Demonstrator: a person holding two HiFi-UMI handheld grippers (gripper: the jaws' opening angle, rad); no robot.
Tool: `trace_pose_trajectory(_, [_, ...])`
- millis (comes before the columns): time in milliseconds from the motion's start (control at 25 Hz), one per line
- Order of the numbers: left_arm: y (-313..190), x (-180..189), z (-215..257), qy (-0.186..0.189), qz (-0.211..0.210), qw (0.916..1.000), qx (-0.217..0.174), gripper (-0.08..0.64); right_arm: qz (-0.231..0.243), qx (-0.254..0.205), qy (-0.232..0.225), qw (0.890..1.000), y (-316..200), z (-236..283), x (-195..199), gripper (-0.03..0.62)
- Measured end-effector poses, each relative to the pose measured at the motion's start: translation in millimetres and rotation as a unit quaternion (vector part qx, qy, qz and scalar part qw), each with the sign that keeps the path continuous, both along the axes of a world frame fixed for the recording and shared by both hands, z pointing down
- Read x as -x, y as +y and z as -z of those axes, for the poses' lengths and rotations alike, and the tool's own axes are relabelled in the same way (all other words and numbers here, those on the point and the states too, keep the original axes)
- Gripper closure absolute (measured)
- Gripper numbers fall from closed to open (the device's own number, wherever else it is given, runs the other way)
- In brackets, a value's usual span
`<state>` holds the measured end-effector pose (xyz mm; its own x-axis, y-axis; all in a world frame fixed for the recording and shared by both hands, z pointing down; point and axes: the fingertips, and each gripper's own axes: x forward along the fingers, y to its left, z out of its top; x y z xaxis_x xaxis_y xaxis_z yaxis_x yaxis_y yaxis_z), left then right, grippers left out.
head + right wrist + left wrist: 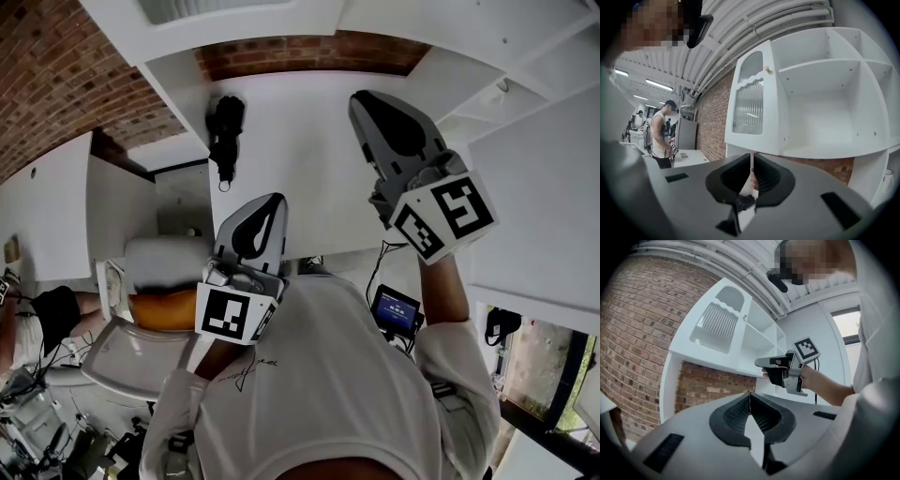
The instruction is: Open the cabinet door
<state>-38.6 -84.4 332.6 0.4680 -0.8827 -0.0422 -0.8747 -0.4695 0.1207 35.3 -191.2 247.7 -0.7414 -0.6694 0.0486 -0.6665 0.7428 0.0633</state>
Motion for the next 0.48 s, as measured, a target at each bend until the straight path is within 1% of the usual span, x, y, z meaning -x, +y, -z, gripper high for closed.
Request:
trace_pose_trajectory(200, [-5.9, 4.0, 0.5, -0.004, 0.004, 1.0, -0.006, 0.544, -0.01, -0.001, -0.007, 1.0, -17.5, 7.4, 3.3, 0.565])
trace_pose_trajectory(360, [-8.2, 9.3, 6.5, 0.002, 0.012, 0.9998, -0.017, 0.544, -0.001, -0.008, 0.004, 1.0, -27.8, 14.1, 6.0, 0.565])
trace_pose_trajectory(480, [-11.9, 11.8, 6.5, 0.0, 0.015, 0.9997, -0.017, 0.545, -0.002, -0.012, 0.002, 1.0, -38.9, 19.3, 6.5, 0.565])
